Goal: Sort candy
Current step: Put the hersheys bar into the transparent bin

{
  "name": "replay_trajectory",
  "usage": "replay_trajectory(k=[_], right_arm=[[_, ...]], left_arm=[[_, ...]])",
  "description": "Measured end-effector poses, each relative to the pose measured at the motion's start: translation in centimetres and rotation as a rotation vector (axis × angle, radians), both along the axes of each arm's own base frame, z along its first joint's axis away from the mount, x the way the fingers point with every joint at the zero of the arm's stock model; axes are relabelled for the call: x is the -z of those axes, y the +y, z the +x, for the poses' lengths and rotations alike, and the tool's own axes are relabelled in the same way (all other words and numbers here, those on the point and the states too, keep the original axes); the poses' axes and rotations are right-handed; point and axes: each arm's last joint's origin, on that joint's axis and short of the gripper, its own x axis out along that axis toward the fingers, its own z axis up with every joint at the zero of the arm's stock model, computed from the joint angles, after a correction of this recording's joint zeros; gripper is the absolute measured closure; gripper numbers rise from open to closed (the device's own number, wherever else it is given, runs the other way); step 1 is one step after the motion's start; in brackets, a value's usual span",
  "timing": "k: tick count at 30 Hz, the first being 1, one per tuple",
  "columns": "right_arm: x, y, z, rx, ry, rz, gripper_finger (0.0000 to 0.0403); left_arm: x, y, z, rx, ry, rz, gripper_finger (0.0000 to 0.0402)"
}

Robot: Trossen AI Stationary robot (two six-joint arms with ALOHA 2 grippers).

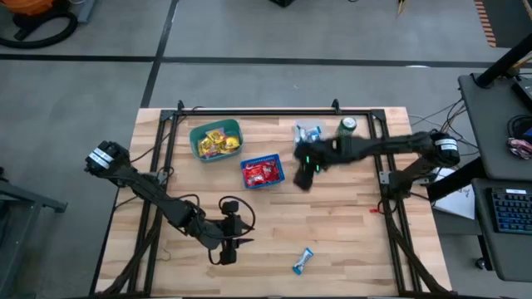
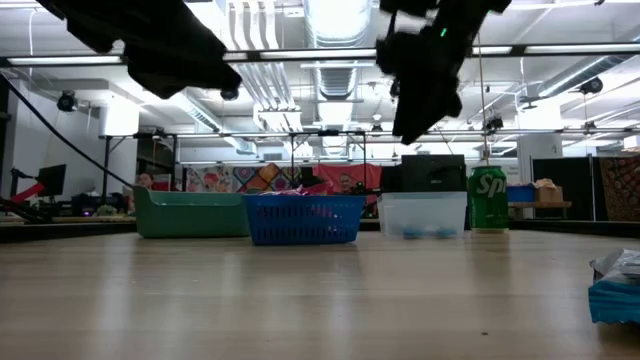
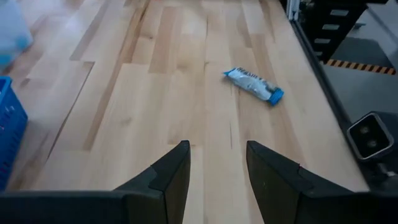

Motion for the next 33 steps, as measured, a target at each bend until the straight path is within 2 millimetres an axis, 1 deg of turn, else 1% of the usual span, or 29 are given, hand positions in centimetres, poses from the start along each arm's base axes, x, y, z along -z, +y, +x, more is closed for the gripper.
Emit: replay_trajectory(k=[4,8,11,15,19,23,28,33], right_arm=[[0.2,6.6,0.0,-0.266,0.009,0.000,0.0225],[1.0,13.2,-1.0,-0.484,0.022,-0.008,0.0225],[1.8,17.3,-1.8,-0.565,0.009,-0.028,0.0225],[3.8,21.5,-2.4,-0.606,-0.003,-0.066,0.0225],[6.4,24.0,-2.0,-0.631,0.048,-0.077,0.0225],[8.5,25.1,-0.7,-0.644,0.103,-0.087,0.0225],[9.8,26.2,0.5,-0.727,0.149,-0.052,0.0225],[10.7,26.5,1.0,-0.757,0.183,-0.055,0.0226]], left_arm=[[-0.9,0.0,-0.6,-0.003,-0.010,-0.017,0.0261],[-1.0,-0.1,-0.8,0.003,-0.009,-0.016,0.0261],[-0.9,-0.2,-0.8,0.004,-0.007,-0.015,0.0261],[-1.1,0.0,-0.8,0.011,-0.011,0.001,0.0261],[-2.2,0.2,-1.1,0.024,-0.035,0.019,0.0261],[-4.2,0.6,-1.4,0.005,-0.082,0.048,0.0262],[-6.4,1.3,-2.2,-0.020,-0.129,0.052,0.0262],[-8.0,2.0,-3.3,-0.024,-0.167,0.026,0.0262]])
